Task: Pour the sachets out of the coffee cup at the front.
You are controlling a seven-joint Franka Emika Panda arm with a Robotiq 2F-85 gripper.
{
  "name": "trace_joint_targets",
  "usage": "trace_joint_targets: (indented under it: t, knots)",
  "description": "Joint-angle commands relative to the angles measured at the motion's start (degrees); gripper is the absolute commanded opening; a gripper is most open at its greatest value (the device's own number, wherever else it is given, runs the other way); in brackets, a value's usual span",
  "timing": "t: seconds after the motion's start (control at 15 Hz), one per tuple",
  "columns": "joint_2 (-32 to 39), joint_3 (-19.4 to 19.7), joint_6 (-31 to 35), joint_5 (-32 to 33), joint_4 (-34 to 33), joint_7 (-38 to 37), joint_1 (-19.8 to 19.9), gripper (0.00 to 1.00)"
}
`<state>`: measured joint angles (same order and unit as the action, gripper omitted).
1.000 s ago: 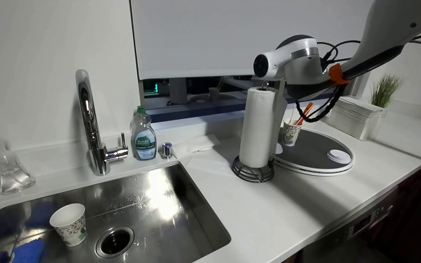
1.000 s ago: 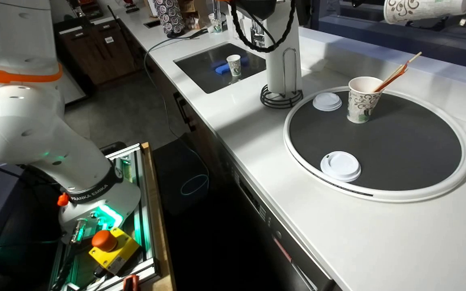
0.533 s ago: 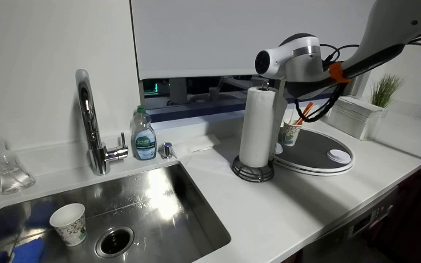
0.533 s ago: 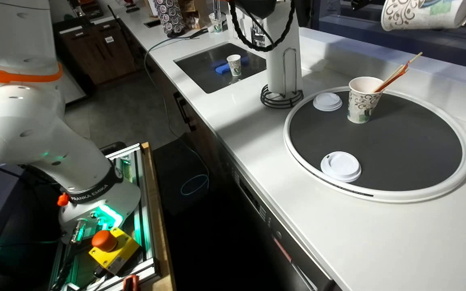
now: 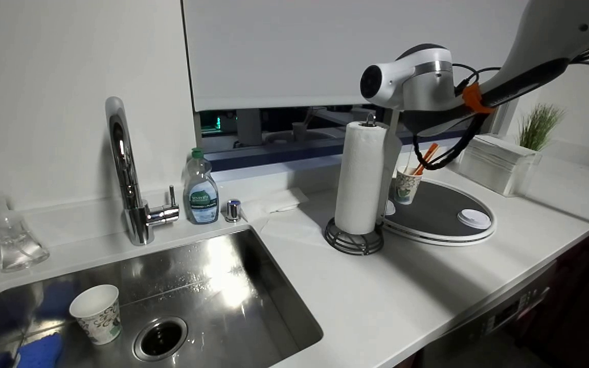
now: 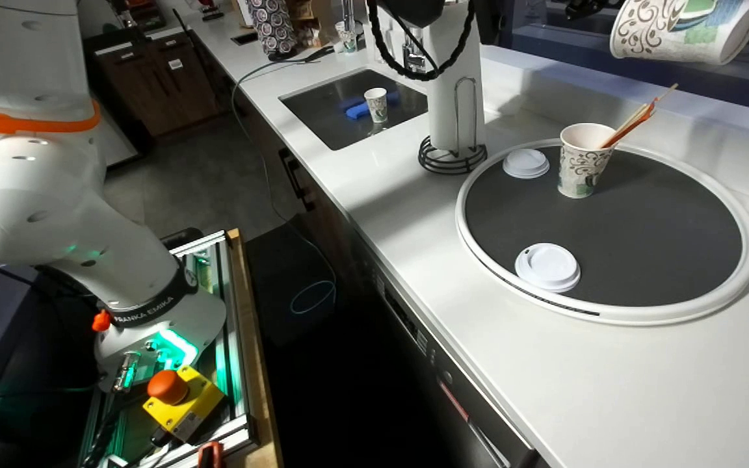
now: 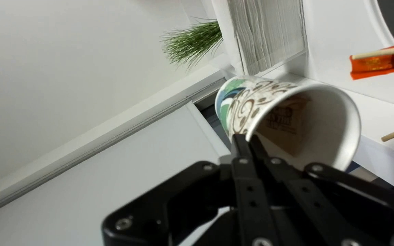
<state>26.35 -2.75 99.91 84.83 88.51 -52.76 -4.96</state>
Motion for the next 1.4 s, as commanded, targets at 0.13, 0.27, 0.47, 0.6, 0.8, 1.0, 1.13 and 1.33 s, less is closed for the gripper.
trace_joint_targets:
  t: [0.13,0.27,0.47,0.6,0.8,1.0,1.13,1.33]
  knots:
    - [-1.6,0.0,2.4,-3.4,0.8,-3.2,1.5,0.01]
    - [-3.1,0.1,4.2,-6.5,2.1,-6.9,2.7,0.01]
    - [-1.7,1.1,3.6,-6.1,0.2,-6.9,1.8,0.01]
    - [-1.9,1.4,4.0,-6.2,0.1,-6.8,2.0,0.01]
    - [-2.7,1.8,3.8,-6.8,0.9,-7.4,2.5,0.01]
    - [-0.4,3.3,-5.3,-2.1,-0.9,-3.6,-0.4,0.01]
    - [0.8,3.1,-11.4,-2.7,-2.5,-0.2,-0.8,0.01]
    - [3.0,2.6,-20.2,-3.8,-5.9,4.9,-1.7,0.01]
